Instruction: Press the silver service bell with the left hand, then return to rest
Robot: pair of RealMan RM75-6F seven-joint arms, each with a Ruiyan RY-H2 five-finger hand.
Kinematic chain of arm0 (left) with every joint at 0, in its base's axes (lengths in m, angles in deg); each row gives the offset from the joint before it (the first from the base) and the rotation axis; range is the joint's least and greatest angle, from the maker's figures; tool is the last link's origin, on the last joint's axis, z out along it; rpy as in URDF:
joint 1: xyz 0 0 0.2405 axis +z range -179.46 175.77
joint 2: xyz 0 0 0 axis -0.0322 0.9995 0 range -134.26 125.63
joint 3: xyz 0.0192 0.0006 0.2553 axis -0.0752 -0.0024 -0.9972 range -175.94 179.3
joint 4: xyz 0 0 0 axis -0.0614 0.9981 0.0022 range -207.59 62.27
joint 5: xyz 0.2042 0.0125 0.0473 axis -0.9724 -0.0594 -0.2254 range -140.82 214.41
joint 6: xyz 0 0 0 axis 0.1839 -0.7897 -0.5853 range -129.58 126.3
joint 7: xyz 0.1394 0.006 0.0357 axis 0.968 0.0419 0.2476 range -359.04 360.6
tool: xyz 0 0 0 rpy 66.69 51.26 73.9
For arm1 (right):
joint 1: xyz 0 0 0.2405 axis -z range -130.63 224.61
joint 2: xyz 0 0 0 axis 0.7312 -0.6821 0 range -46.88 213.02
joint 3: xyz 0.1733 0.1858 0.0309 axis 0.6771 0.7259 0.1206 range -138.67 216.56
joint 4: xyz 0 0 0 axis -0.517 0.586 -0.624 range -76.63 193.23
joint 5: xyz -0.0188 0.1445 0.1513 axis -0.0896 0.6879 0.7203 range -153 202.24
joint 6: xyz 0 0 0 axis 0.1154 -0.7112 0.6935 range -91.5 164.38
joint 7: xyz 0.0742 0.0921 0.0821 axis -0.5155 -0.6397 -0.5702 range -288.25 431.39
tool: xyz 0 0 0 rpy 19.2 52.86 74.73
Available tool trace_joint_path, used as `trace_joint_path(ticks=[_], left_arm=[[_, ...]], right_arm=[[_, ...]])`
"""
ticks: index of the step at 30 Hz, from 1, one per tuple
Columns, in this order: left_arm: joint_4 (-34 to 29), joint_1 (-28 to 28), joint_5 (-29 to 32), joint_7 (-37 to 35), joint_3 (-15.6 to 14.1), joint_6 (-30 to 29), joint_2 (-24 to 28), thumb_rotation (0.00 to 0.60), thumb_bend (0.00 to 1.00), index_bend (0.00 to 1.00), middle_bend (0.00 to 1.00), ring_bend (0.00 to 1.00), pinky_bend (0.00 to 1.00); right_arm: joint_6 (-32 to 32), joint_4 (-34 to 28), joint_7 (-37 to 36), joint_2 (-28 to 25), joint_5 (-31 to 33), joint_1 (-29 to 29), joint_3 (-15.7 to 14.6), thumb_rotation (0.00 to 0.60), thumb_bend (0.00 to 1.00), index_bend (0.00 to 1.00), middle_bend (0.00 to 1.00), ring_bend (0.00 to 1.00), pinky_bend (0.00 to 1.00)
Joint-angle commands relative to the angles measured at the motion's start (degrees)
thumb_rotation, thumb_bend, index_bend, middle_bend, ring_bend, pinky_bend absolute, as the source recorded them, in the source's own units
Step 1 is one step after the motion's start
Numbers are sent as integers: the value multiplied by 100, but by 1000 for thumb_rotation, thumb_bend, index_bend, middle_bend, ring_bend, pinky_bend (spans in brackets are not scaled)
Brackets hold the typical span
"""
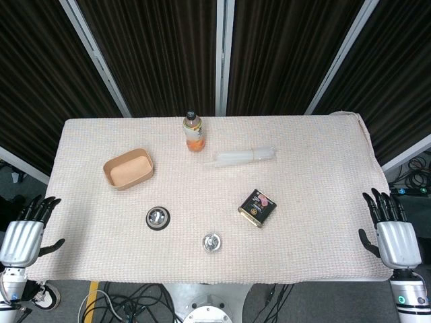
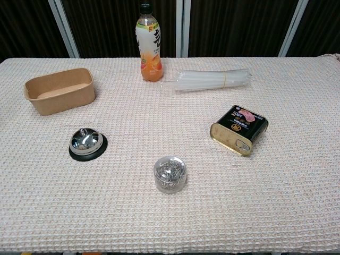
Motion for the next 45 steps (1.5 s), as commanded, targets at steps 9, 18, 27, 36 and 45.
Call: trace_joint_path(ticks=[9, 18, 27, 36, 45], left_arm=[[-19, -29, -27, -19, 18, -3, 13, 600, 108, 142, 133, 53, 228], [118, -50, -105, -207, 24, -49, -56, 600, 185, 135, 198, 108, 351], [397, -581, -550, -189, 195, 142, -299, 600, 380, 139, 726, 602, 667], [431, -1159, -701, 30, -109, 1231, -703, 600, 516, 157, 865, 724, 706], [722, -1466, -515, -85, -313, 2019, -1279, 600, 531, 156, 869, 725, 705]], right_arm=[[16, -79, 101, -29, -12, -34, 16, 600, 291, 0, 0, 0, 0], [18, -66, 69, -55, 44, -64, 79, 600, 291, 0, 0, 0, 0], [161, -53, 154, -48, 129, -162, 125, 600, 291, 0, 0, 0, 0], [150, -77, 208, -111, 182, -168, 150, 600, 292, 0, 0, 0, 0], [123, -200, 262, -297, 261, -138, 177, 600, 292, 0, 0, 0, 0]])
